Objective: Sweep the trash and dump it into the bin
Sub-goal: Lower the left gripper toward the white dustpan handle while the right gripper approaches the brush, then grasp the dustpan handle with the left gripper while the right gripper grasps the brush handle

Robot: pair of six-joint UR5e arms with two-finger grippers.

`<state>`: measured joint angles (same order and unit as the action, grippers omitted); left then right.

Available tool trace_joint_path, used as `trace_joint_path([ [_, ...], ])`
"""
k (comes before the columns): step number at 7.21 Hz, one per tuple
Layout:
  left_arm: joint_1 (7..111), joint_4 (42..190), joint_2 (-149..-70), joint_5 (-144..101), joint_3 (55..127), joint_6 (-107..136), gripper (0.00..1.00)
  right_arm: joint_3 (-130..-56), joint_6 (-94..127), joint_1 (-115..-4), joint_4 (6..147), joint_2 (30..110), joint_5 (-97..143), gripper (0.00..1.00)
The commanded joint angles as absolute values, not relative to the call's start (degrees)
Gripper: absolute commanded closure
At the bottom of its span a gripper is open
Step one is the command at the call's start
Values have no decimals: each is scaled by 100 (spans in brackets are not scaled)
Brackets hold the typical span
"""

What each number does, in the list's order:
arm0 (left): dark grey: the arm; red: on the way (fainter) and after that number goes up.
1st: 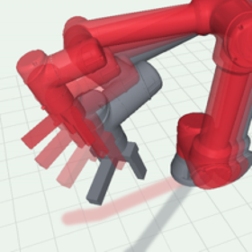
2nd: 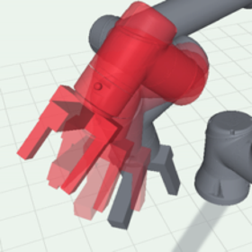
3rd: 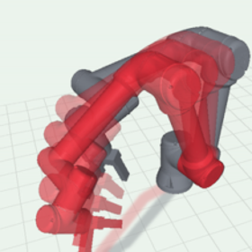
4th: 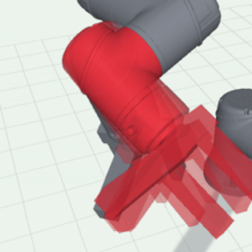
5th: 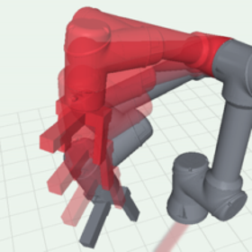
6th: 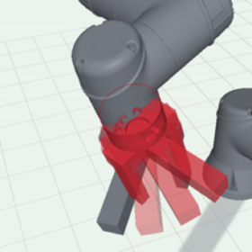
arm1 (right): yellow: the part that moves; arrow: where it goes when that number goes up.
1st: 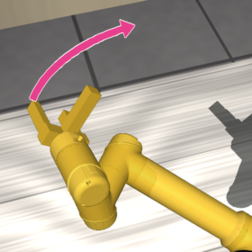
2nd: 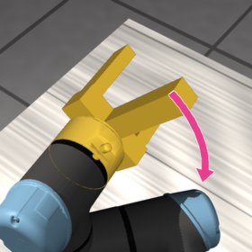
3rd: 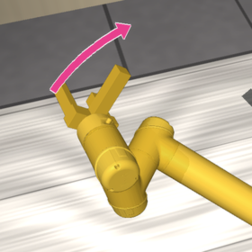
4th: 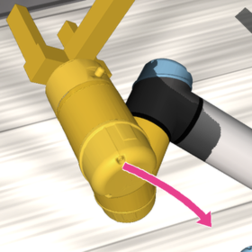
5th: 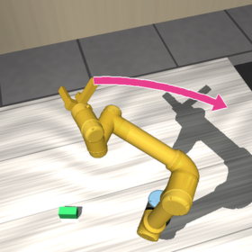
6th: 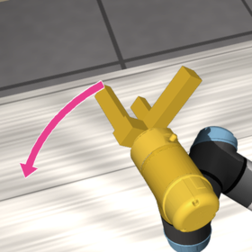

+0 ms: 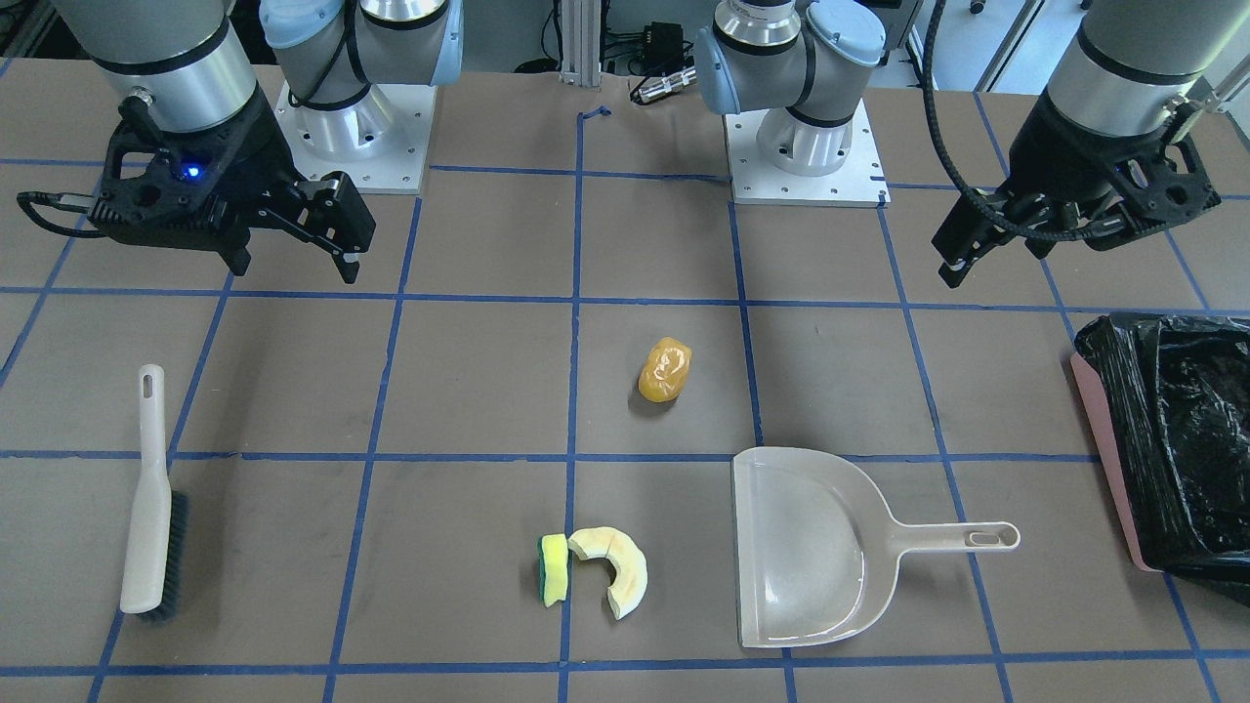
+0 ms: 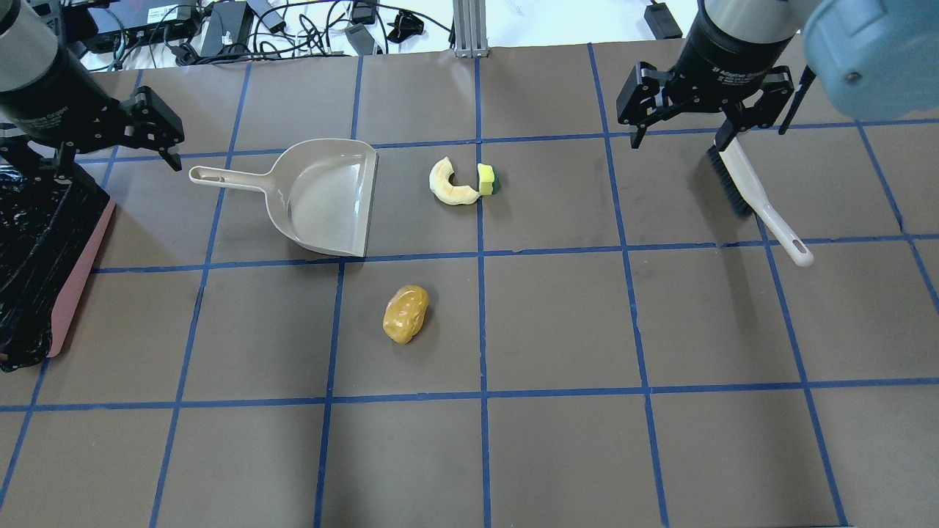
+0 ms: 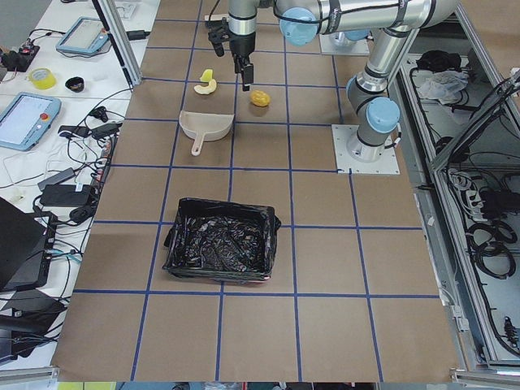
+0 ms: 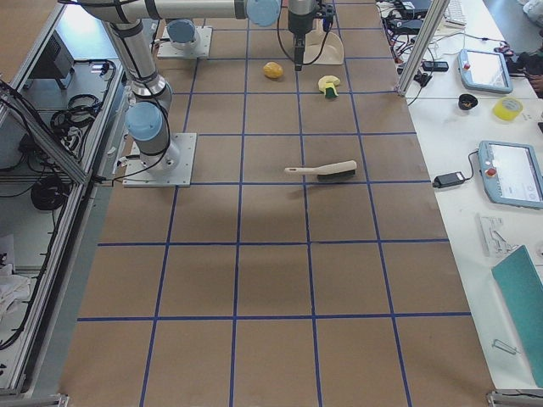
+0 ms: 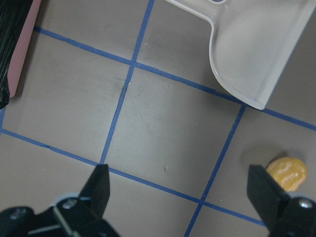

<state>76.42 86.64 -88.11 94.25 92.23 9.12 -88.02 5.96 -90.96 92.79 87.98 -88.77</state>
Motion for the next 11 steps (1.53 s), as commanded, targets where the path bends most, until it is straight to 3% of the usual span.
trace_joint_path([
  [1, 7515, 8464, -9086, 9562, 9343, 3557, 0, -8859, 580, -9070, 9299, 8789, -8894, 0],
  [3, 7515, 8290, -9508, 9519, 9264, 5127, 0, -8859, 545, -9044, 9212, 8789, -8868, 0],
  [4, 7515, 7166, -9762, 9527, 9290, 6621, 4, -8859, 536, -9044, 9237, 8789, -8868, 0],
  [5, 7523, 6998, -10008, 9493, 9273, 6984, 5, -8877, 519, -9018, 9272, 8789, -8868, 0],
  [7, 7532, 6717, -10448, 9501, 9115, 8141, 1, -9052, 335, -8825, 9299, 8789, -8789, 0],
  [8, 7532, 6471, -10676, 9492, 9019, 8374, 5, -9070, -327, -8702, 9334, 8754, -8815, 0],
  [11, 7532, 6433, -11432, 9492, 8572, 7870, 4, -9079, -1532, -7738, 9351, 8421, -8841, 0],
])
